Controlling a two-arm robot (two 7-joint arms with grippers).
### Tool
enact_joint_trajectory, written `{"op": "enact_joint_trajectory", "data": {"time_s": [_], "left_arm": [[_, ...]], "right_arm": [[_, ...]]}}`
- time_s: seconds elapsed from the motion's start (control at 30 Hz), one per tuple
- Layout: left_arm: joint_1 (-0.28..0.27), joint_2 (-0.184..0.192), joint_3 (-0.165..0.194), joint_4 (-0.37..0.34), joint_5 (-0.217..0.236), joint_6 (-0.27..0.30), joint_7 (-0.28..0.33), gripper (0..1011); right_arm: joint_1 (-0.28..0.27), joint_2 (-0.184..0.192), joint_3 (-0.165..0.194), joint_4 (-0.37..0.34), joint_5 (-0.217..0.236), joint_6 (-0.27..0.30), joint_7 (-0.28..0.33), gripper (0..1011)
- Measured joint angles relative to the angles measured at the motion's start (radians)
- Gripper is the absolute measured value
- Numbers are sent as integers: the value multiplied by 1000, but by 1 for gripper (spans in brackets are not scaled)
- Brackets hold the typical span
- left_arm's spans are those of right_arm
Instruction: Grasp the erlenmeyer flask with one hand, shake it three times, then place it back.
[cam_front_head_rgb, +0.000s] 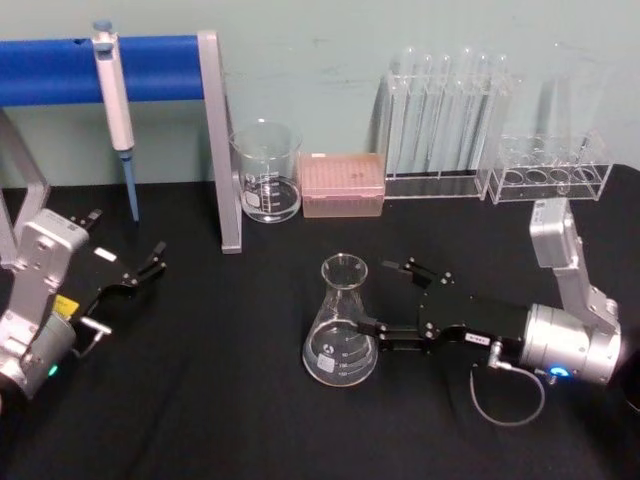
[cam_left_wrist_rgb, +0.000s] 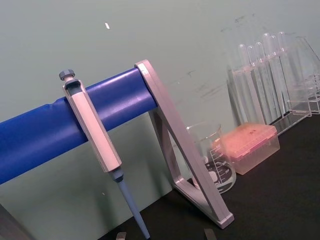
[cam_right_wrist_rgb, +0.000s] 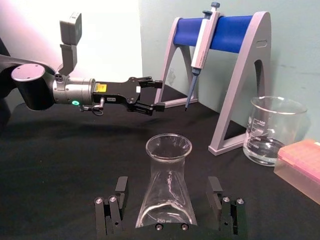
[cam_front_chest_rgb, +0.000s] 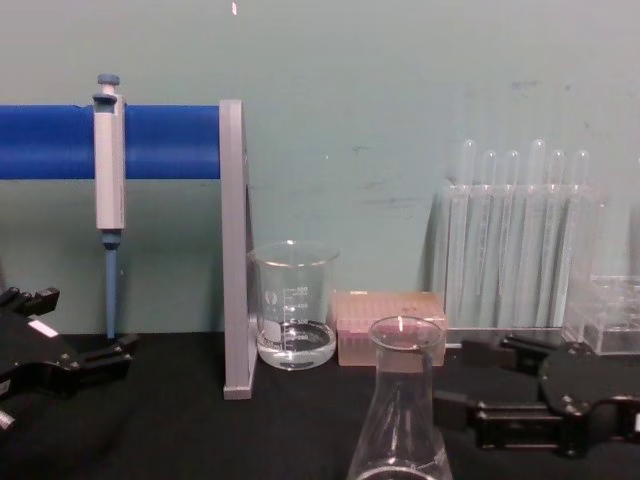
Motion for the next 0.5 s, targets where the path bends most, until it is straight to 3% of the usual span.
{"op": "enact_joint_trajectory", "data": {"time_s": [0.5], "left_arm": [[0, 0, 0, 0, 0, 0, 0, 1001]], "right_arm": [[50, -46, -35, 65, 8, 18, -4, 1000]]}}
